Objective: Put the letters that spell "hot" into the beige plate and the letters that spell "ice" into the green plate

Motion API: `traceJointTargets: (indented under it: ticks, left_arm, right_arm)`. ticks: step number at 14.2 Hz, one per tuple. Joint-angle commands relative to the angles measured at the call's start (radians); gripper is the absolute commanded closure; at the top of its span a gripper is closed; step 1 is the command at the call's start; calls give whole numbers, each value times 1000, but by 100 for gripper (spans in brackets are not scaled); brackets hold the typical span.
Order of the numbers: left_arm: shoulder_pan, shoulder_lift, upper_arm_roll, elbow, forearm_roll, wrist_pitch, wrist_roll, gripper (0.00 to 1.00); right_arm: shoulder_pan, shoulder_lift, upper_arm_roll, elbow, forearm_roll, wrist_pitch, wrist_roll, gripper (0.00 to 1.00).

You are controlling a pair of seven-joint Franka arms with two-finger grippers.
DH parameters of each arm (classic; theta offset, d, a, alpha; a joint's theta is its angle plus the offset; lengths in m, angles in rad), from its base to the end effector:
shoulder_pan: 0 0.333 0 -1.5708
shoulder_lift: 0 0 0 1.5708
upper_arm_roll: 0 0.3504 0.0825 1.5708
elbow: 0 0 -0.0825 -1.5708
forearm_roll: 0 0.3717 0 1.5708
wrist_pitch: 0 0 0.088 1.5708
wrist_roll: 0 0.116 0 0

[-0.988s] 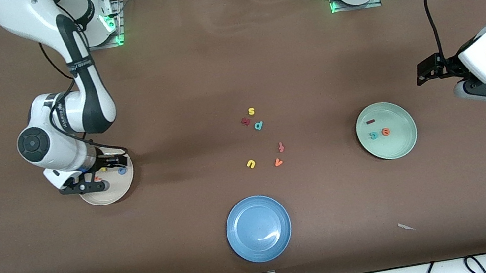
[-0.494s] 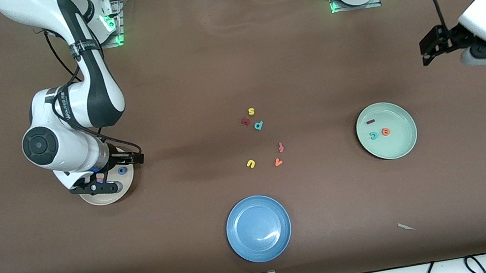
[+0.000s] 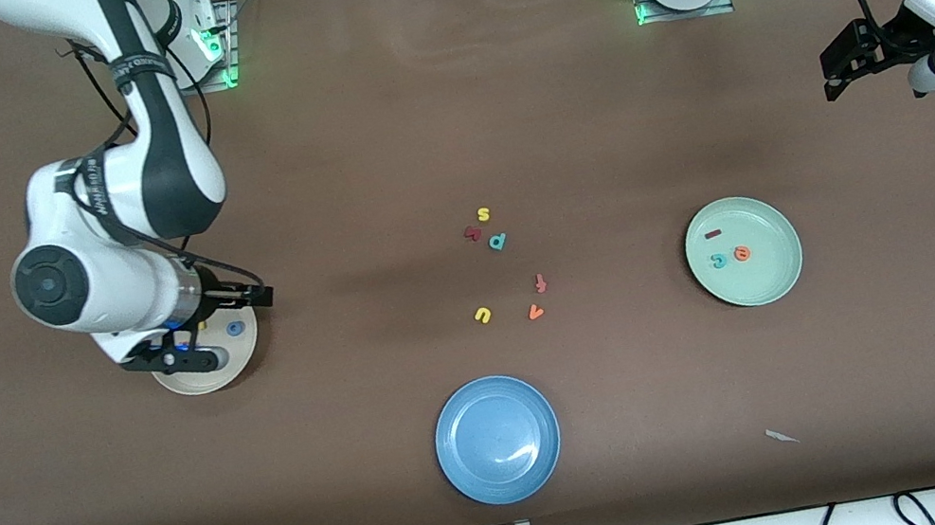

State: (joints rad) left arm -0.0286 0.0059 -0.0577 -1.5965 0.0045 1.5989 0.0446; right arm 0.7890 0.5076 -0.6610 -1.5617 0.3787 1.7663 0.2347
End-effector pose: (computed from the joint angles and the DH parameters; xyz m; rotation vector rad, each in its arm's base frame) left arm 0.5443 -0.0465 0.6373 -3.1306 0.2054 0.0053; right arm 0.6315 0.1854 0.4099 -3.0937 0.2860 0.3036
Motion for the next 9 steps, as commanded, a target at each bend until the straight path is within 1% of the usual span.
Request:
traceJointTargets:
  ticks: [1, 4, 5, 7, 9]
  left_arm:
    - [1, -18, 2, -22, -17, 15, -14, 0]
    - [-4, -18, 2, -20, -17, 15, -14, 0]
    - [-5, -18, 2, -20, -17, 15, -12, 0]
    - [-4, -18, 2, -20, -17, 15, -12, 0]
    - [-7, -17, 2, -22, -17, 15, -12, 0]
  right_arm:
    - [-117, -72, 130, 6, -104, -33, 11, 0]
    - [-276, -130, 309, -11, -216, -36, 9, 0]
    - [-322, -153, 355, -24, -240, -36, 8, 0]
    - [-397, -216, 408, -57, -254, -39, -3, 0]
    - [-492, -280, 464, -93, -267, -59, -58, 0]
